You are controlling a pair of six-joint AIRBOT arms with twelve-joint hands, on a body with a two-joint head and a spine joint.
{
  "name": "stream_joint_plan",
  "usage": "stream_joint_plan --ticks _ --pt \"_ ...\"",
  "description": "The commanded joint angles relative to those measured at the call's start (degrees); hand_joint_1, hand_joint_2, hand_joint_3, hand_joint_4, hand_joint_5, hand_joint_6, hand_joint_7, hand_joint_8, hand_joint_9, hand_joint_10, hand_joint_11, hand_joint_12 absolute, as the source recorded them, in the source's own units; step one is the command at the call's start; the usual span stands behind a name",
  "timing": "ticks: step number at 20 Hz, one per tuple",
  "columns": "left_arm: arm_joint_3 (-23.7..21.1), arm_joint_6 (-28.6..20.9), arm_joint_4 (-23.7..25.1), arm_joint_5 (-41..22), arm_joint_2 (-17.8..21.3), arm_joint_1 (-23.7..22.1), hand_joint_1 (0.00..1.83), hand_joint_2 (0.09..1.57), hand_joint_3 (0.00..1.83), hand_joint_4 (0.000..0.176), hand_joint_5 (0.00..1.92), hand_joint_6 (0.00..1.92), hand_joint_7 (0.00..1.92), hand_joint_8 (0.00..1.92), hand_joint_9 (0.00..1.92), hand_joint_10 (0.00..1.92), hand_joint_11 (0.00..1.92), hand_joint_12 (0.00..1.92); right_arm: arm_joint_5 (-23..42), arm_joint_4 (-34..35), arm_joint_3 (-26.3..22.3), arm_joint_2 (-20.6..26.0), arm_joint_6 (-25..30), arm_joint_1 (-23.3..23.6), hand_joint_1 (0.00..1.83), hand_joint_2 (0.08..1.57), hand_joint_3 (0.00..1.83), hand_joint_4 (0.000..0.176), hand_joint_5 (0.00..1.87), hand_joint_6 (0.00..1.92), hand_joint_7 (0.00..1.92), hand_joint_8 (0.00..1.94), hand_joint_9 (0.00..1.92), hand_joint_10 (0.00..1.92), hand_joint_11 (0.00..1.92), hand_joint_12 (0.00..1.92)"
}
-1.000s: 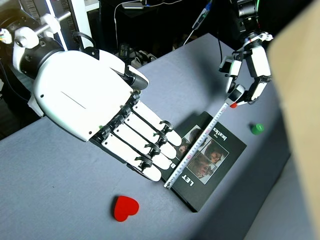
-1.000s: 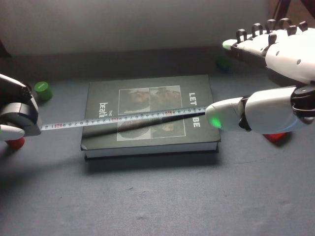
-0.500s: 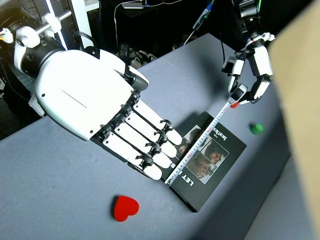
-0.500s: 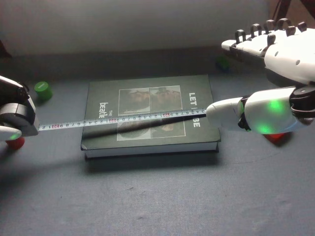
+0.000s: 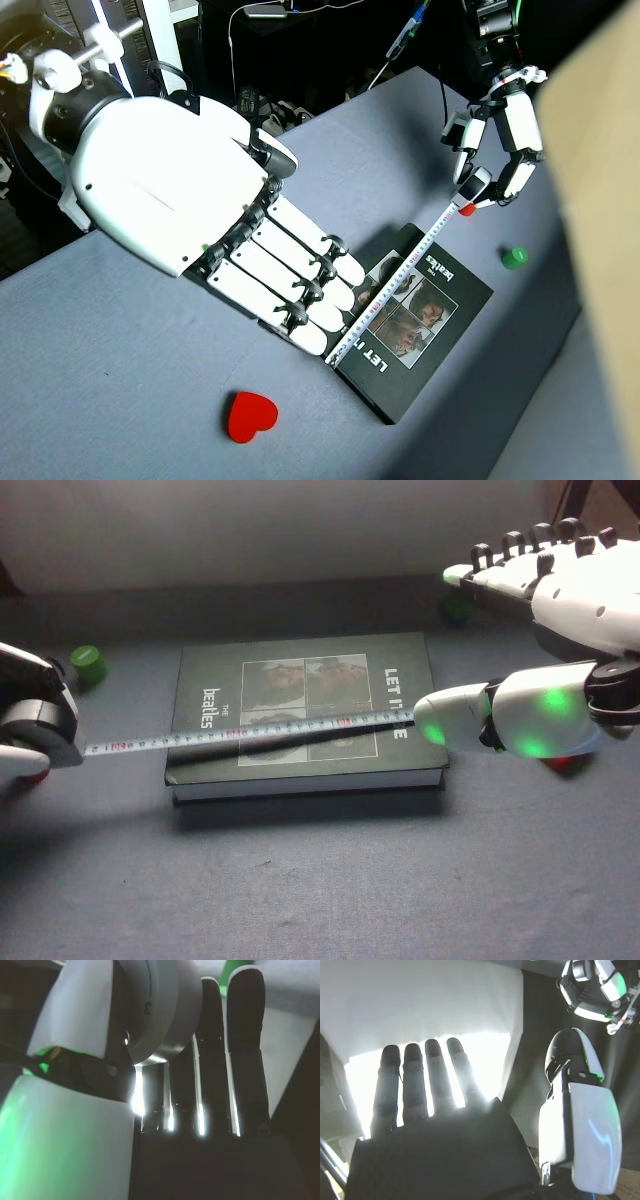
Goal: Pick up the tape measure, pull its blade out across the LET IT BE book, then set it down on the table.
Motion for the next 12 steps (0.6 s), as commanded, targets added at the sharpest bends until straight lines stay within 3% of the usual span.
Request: stream_joint_plan --ticks 1,10,12 --pt "0.2 -0.6 -2.6 -6.2 0.1 -0.2 1.38 1.13 0.00 0.000 0.86 0.86 1.02 1.01 0.88 1.37 0.83 1.26 -1.0 -4.0 -0.2 0.3 0.2 0.7 0.00 1.05 0.01 0.000 0.00 0.00 0.00 0.00 0.00 0.00 0.04 0.08" --pt "1.6 -1.1 -3.1 -6.6 -0.6 0.5 1.37 1.16 0.00 0.000 0.81 0.96 0.94 1.12 0.83 1.41 0.84 1.26 -1.3 -4.0 -0.7 0.3 0.1 0.6 0.00 1.05 0.00 0.000 0.00 0.00 0.00 0.00 0.00 0.00 0.04 0.10" --pt "1.7 -1.2 -3.1 -7.0 -0.6 0.9 1.38 1.13 0.00 0.000 0.87 0.86 0.99 1.04 0.91 1.35 0.85 1.22 -1.3 -4.0 -0.7 0.3 0.0 0.6 0.00 1.05 0.00 0.000 0.00 0.00 0.00 0.00 0.00 0.00 0.04 0.10"
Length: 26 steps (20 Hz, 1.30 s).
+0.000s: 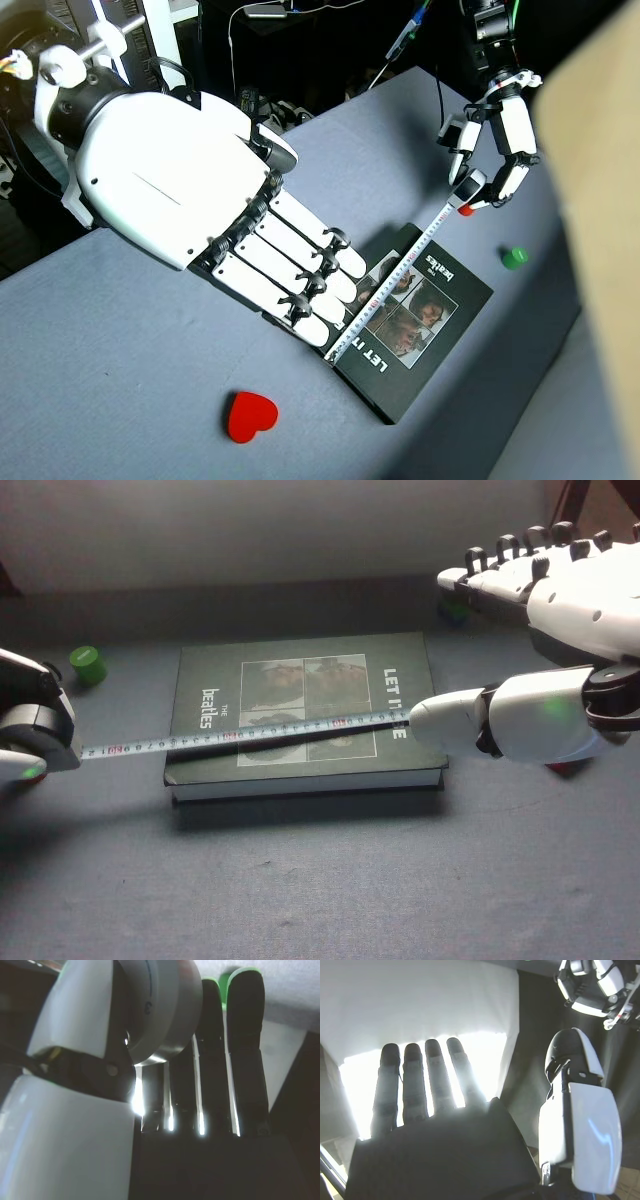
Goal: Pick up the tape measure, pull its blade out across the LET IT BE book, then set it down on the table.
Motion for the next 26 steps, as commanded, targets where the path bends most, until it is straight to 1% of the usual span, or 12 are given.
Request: stream_joint_plan --ticks 1,2,3,8,11,13,16,20,21,22,24,26 --pt "0.6 -0.8 -2.5 -6.2 0.0 -0.2 1.38 1.12 0.00 0.000 0.89 0.82 1.01 1.02 0.92 1.34 0.85 1.21 -1.0 -4.0 -0.4 0.3 0.1 0.6 0.00 1.05 0.00 0.000 0.00 0.00 0.00 0.00 0.00 0.00 0.04 0.10" --pt "0.5 -0.8 -2.5 -6.3 0.0 0.0 1.37 1.15 0.00 0.000 0.83 0.91 0.95 1.09 0.86 1.38 0.84 1.20 -1.1 -4.0 -0.4 0.3 0.1 0.6 0.00 1.05 0.00 0.000 0.00 0.00 0.00 0.00 0.00 0.00 0.04 0.10" --pt "0.5 -0.8 -2.5 -6.4 0.0 0.0 1.37 1.16 0.00 0.000 0.81 0.94 0.94 1.12 0.84 1.40 0.83 1.20 -1.1 -4.0 -0.5 0.3 0.1 0.5 0.00 1.05 0.00 0.000 0.00 0.00 0.00 0.00 0.00 0.00 0.04 0.10" --pt "0.2 -0.8 -2.5 -7.3 0.1 -0.1 1.37 1.15 0.00 0.000 0.83 0.94 0.94 1.12 0.84 1.40 0.84 1.23 -1.4 -4.0 -0.7 0.3 0.1 0.6 0.00 1.05 0.00 0.000 0.00 0.00 0.00 0.00 0.00 0.00 0.06 0.12" --pt "-1.9 -1.0 -1.8 -7.4 1.5 -1.4 1.37 1.15 0.00 0.000 0.84 0.93 0.95 1.10 0.84 1.38 0.84 1.23 -2.2 -4.1 -0.7 0.3 0.2 0.4 0.00 1.05 0.00 0.000 0.00 0.00 0.00 0.00 0.00 0.00 0.06 0.12" --pt "-4.0 -1.0 -1.0 -6.2 2.7 -2.9 1.37 1.15 0.00 0.000 0.85 0.93 0.95 1.09 0.85 1.38 0.84 1.22 -2.5 -4.6 -0.7 0.4 0.5 0.3 0.00 1.05 0.00 0.000 0.00 0.00 0.00 0.00 0.00 0.00 0.05 0.13" --pt "-8.7 0.4 -0.4 -3.6 5.2 -6.5 1.37 1.14 0.00 0.000 0.85 0.94 0.96 1.08 0.85 1.37 0.84 1.22 -2.4 -5.3 -0.7 0.5 0.6 0.1 0.00 1.05 0.00 0.000 0.00 0.00 0.00 0.00 0.00 0.00 0.05 0.13" --pt "-14.6 1.1 1.0 -1.3 8.7 -9.1 1.37 1.15 0.00 0.000 0.83 0.93 0.95 1.11 0.84 1.39 0.86 1.18 -2.3 -5.5 -0.7 0.5 0.6 0.1 0.00 1.05 0.00 0.000 0.00 0.00 0.00 0.00 0.00 0.00 0.04 0.14" --pt "-16.5 1.6 1.0 -0.9 9.8 -9.3 1.37 1.16 0.00 0.000 0.82 0.94 0.94 1.13 0.83 1.41 0.85 1.19 -2.3 -5.5 -0.7 0.5 0.6 0.1 0.00 1.05 0.00 0.000 0.00 0.00 0.00 0.00 0.00 0.00 0.01 0.21" --pt "-17.7 1.8 1.0 -0.6 10.5 -9.2 1.37 1.16 0.00 0.000 0.81 0.95 0.93 1.13 0.83 1.41 0.84 1.22 -2.3 -5.5 -0.7 0.5 0.6 0.1 0.00 1.05 0.00 0.000 0.00 0.00 0.00 0.00 0.00 0.00 0.00 0.22" --pt "-21.2 2.6 1.0 0.1 12.8 -8.2 1.37 1.16 0.00 0.000 0.80 0.95 0.93 1.13 0.84 1.41 0.88 1.24 -2.4 -5.5 -0.8 0.5 0.6 0.0 0.00 1.06 0.00 0.000 0.00 0.00 0.00 0.00 0.00 0.00 0.00 0.20" --pt "-23.7 3.0 1.0 0.1 14.2 -7.1 1.37 1.16 0.00 0.000 0.81 0.94 0.93 1.12 0.84 1.41 0.88 1.24 -2.4 -5.5 -1.0 0.5 0.6 0.0 0.00 1.06 0.00 0.000 0.00 0.00 0.00 0.00 0.00 0.00 0.00 0.20"
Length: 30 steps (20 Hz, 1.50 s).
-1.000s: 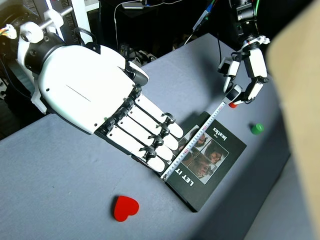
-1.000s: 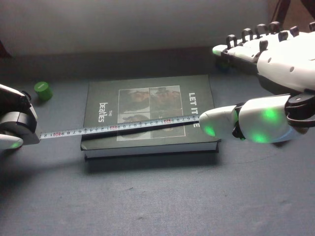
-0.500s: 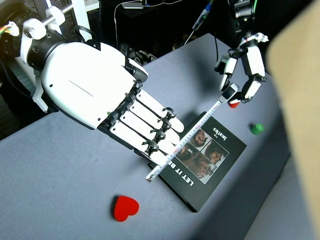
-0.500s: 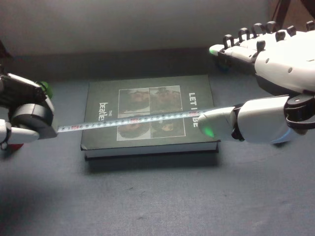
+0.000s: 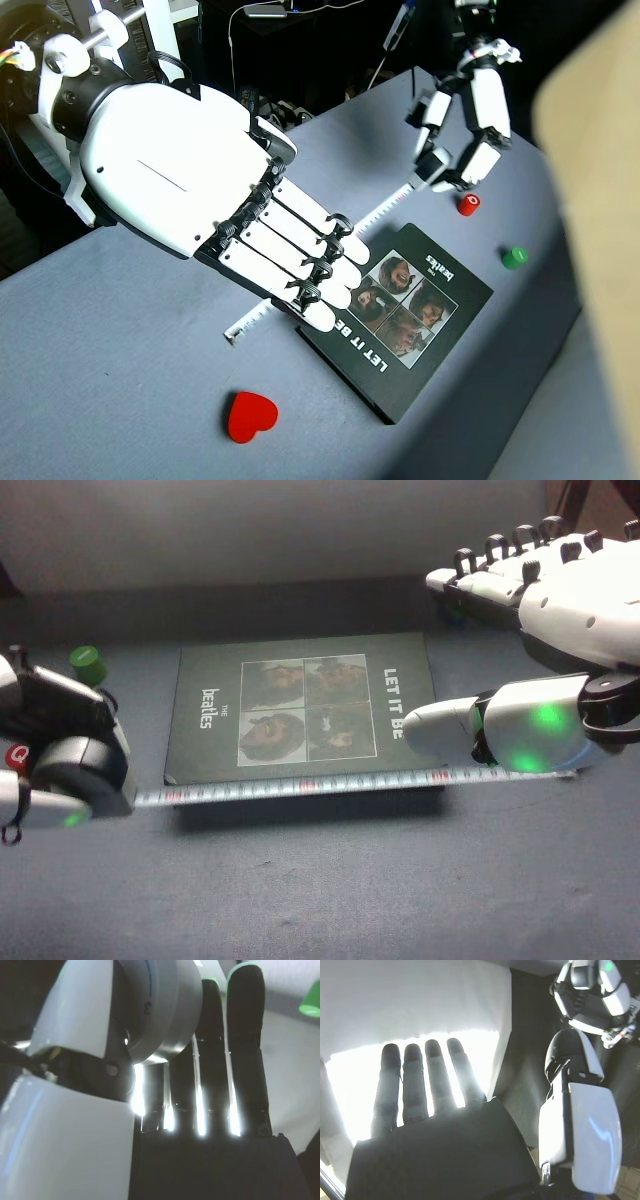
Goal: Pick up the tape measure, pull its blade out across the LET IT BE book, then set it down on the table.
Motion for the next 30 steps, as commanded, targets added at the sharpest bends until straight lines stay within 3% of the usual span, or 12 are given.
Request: stream_joint_plan --ticks 1,4,9,12,17,25,28,30 --pt "-0.7 0.1 -2.1 -5.9 0.8 0.0 1.37 1.16 0.00 0.000 0.82 0.94 0.93 1.12 0.84 1.41 0.87 1.23 -0.9 -3.5 -0.4 0.3 0.4 0.5 0.00 1.06 0.00 0.000 0.00 0.00 0.00 0.00 0.00 0.00 0.00 0.19" --pt "-3.9 2.6 -4.4 -6.0 1.7 1.9 1.38 1.14 0.00 0.000 0.85 0.87 0.99 1.05 0.89 1.38 0.82 1.24 -0.7 -3.5 -0.6 0.3 0.3 0.6 0.00 1.06 0.00 0.000 0.00 0.00 0.00 0.00 0.00 0.00 0.00 0.19" --pt "-5.9 8.2 -10.7 -7.3 -1.0 4.6 1.38 1.12 0.00 0.000 0.88 0.83 1.01 1.01 0.91 1.36 0.87 1.22 1.3 -3.4 -0.7 -0.3 -0.4 0.6 0.00 1.07 0.01 0.000 0.00 0.00 0.00 0.00 0.00 0.00 0.00 0.20" --pt "-5.5 11.1 -14.5 -9.9 -3.7 6.6 1.37 1.16 0.00 0.000 0.80 0.96 0.94 1.11 0.85 1.40 0.89 1.23 1.8 -3.4 -0.7 -0.6 -0.5 0.1 0.00 1.07 0.01 0.000 0.00 0.00 0.00 0.00 0.00 0.00 0.00 0.20" --pt "-4.3 11.7 -15.6 -12.0 -6.5 9.7 1.37 1.15 0.00 0.000 0.82 0.95 0.94 1.09 0.85 1.40 0.83 1.24 0.2 -3.9 -0.7 -0.5 0.5 -0.3 0.00 1.07 0.00 0.000 0.00 0.00 0.00 0.00 0.00 0.00 0.00 0.21" --pt "-0.4 12.5 -16.5 -12.6 -9.1 10.4 1.38 1.13 0.00 0.000 0.84 0.89 1.00 1.02 0.90 1.37 0.84 1.27 0.6 -6.3 -0.7 -0.6 1.4 -1.2 0.00 1.07 0.00 0.000 0.00 0.00 0.00 0.00 0.00 0.00 0.00 0.19" --pt "0.2 12.5 -16.5 -13.0 -9.2 10.5 1.36 1.17 0.00 0.000 0.78 1.00 0.95 1.11 0.80 1.43 0.75 1.22 0.6 -6.4 -0.7 -0.6 1.4 -1.2 0.00 1.07 0.00 0.000 0.00 0.00 0.00 0.00 0.00 0.00 0.00 0.22" --pt "0.3 12.3 -16.5 -13.0 -9.3 10.6 1.36 1.17 0.00 0.000 0.78 1.03 0.94 1.13 0.77 1.45 0.74 1.31 0.7 -6.4 -0.7 -0.7 1.3 -0.9 0.00 1.07 0.00 0.000 0.00 0.00 0.00 0.00 0.00 0.00 0.00 0.24"
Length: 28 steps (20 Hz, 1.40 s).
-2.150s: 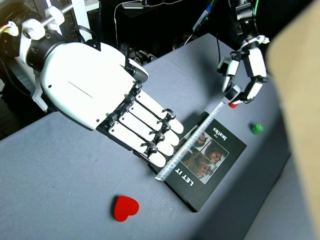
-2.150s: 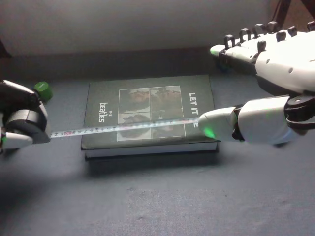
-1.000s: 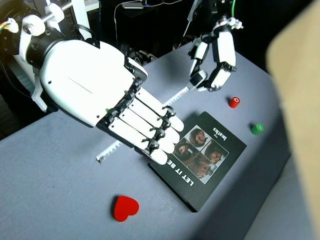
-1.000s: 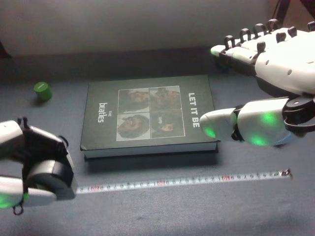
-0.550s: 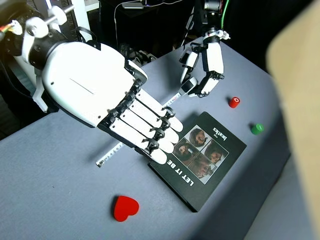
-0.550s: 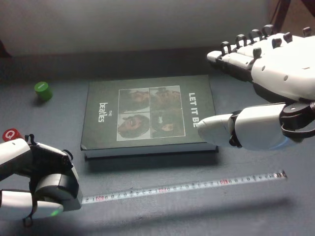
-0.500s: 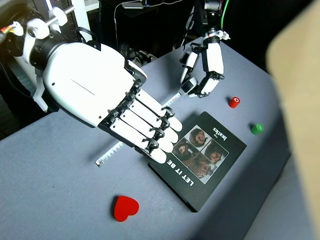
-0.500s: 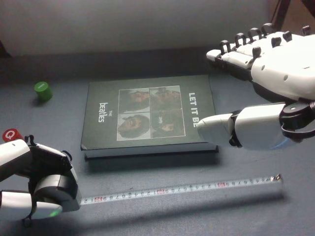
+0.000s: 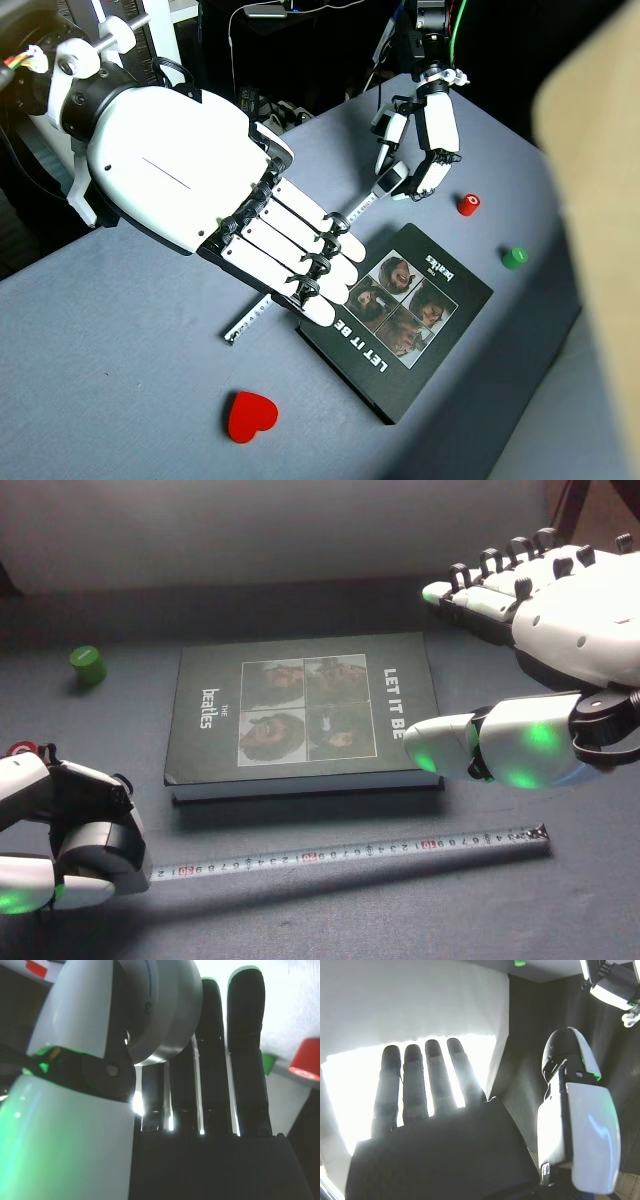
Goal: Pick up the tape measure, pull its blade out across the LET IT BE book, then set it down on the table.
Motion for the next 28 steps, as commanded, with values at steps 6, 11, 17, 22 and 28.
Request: stream_joint_plan --ticks 6,11,17,22,28 --pt "0.0 -0.9 -0.6 -6.9 0.0 -0.3 1.07 1.23 0.00 0.000 0.74 1.32 0.83 0.65 0.78 0.62 0.60 1.14 -0.6 -3.7 -0.2 0.1 0.3 0.9 0.00 1.07 0.00 0.000 0.00 0.00 0.00 0.00 0.00 0.00 0.00 0.18" --pt "0.3 -0.9 -0.6 -7.3 0.2 0.3 0.69 1.12 0.00 0.000 0.71 0.04 0.74 0.00 0.63 0.04 0.30 0.83 -0.9 -3.7 -0.2 0.1 0.3 1.2 0.00 1.08 0.00 0.000 0.00 0.00 0.00 0.00 0.00 0.00 0.00 0.24" --pt "0.4 -0.8 -0.6 -7.4 0.2 0.2 0.51 0.99 0.00 0.000 0.41 0.00 0.39 0.00 0.38 0.00 0.11 0.78 -0.8 -3.7 -0.2 0.1 0.2 1.3 0.00 1.08 0.00 0.000 0.00 0.00 0.00 0.00 0.00 0.00 0.00 0.22" --pt "1.2 0.3 -0.6 -6.9 1.2 -0.5 0.48 0.99 0.00 0.000 0.42 0.01 0.38 0.01 0.35 0.00 0.09 0.78 -1.1 -3.7 -0.2 0.1 0.2 1.2 0.00 1.08 0.00 0.000 0.00 0.00 0.00 0.00 0.00 0.00 0.00 0.19" --pt "-0.6 12.3 2.1 4.4 6.4 -12.1 0.45 1.01 0.00 0.000 0.46 0.01 0.47 0.01 0.43 0.01 0.14 0.80 1.0 -3.7 -1.3 0.1 0.9 1.2 0.01 1.10 0.00 0.000 0.07 0.00 0.12 0.00 0.10 0.00 0.00 0.54"
